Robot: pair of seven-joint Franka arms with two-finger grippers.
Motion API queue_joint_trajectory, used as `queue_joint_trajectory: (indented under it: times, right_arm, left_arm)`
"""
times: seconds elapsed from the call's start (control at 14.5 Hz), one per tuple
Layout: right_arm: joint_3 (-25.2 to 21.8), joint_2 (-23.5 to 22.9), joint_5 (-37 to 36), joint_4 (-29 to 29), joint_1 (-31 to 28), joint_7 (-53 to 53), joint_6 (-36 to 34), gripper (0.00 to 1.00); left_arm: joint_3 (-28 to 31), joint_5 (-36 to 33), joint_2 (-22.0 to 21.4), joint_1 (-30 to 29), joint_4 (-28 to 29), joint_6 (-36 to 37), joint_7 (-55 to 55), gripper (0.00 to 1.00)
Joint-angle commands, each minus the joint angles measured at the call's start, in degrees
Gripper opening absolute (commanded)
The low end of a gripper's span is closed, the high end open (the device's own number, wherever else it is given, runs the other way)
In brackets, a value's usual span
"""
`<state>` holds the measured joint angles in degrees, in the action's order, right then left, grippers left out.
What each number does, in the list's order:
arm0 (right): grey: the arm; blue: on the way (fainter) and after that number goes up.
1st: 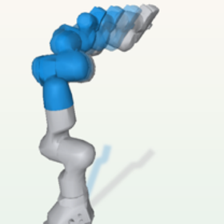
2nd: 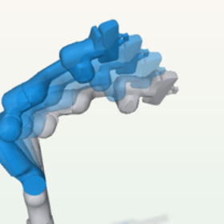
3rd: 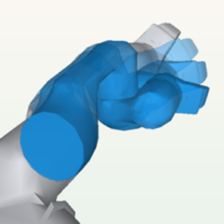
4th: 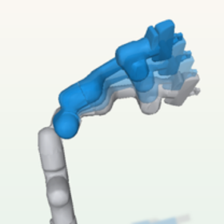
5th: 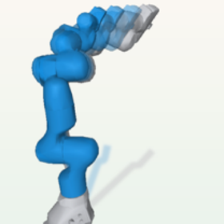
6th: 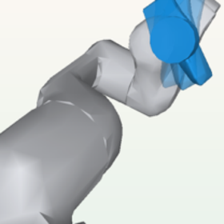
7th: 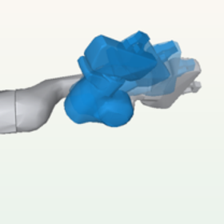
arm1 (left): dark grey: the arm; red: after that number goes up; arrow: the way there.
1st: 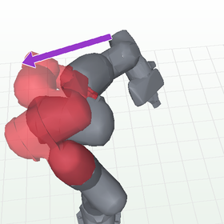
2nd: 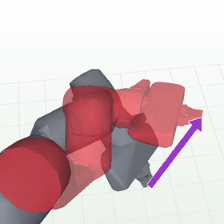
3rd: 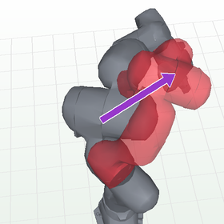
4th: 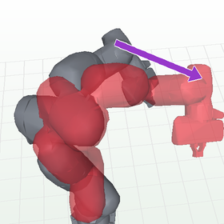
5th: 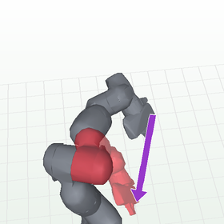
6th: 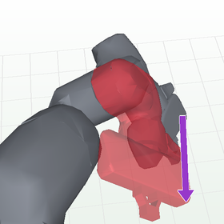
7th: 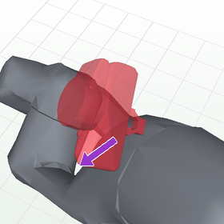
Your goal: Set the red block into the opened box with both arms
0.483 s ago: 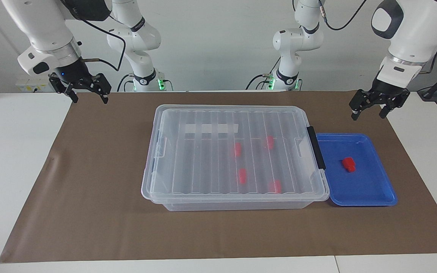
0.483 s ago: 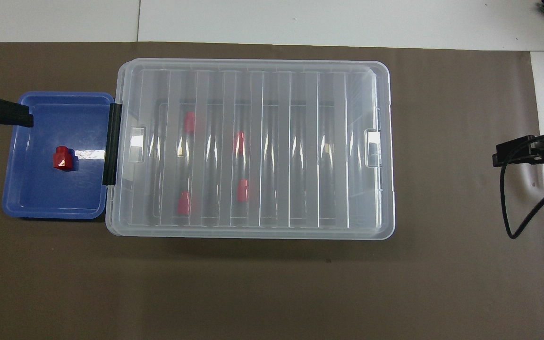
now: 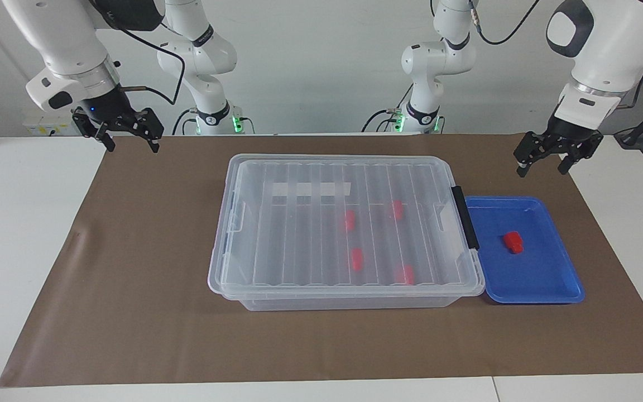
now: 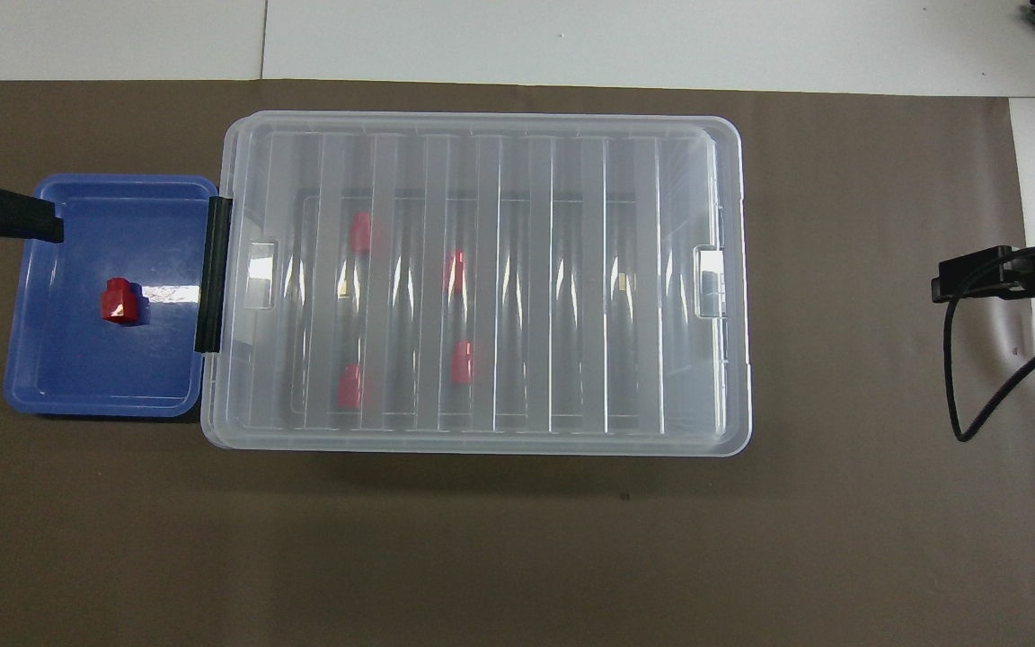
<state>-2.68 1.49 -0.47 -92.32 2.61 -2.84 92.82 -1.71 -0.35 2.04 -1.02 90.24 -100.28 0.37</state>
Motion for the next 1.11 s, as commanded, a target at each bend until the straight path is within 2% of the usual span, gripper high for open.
queue_joint_trajectory:
  times: [0.0,0.35,0.62,0.76,1.04]
  right_arm:
    - [1.5,0.6,1.1,-5.9,3.3,-4.1,8.2,1.0]
    - [1.5,-6.0,3.6,-9.5,10.4,-8.1,20.5,1.0]
    - [1.4,-9.6,1.6,-10.4,11.4,-9.5,21.7,1.0]
    - [1.4,-9.6,-4.2,-10.9,11.4,-9.1,21.3,1.0]
    - [1.3,-9.3,-5.3,-12.4,11.0,-9.0,21.8,1.0]
  left_arm:
    - [0.5,0.6,-1.7,0.7,1.6,0.7,-0.5,1.0]
    - [0.5,0.6,-1.9,0.7,1.7,2.3,-0.5,1.0]
    - [0.9,0.6,-2.2,-0.3,1.9,4.2,-0.5,1.0]
    - [1.4,0.6,-2.8,-0.4,2.0,4.9,-0.5,1.0]
    - [1.4,0.6,-3.0,-1.4,2.0,5.7,-0.5,1.0]
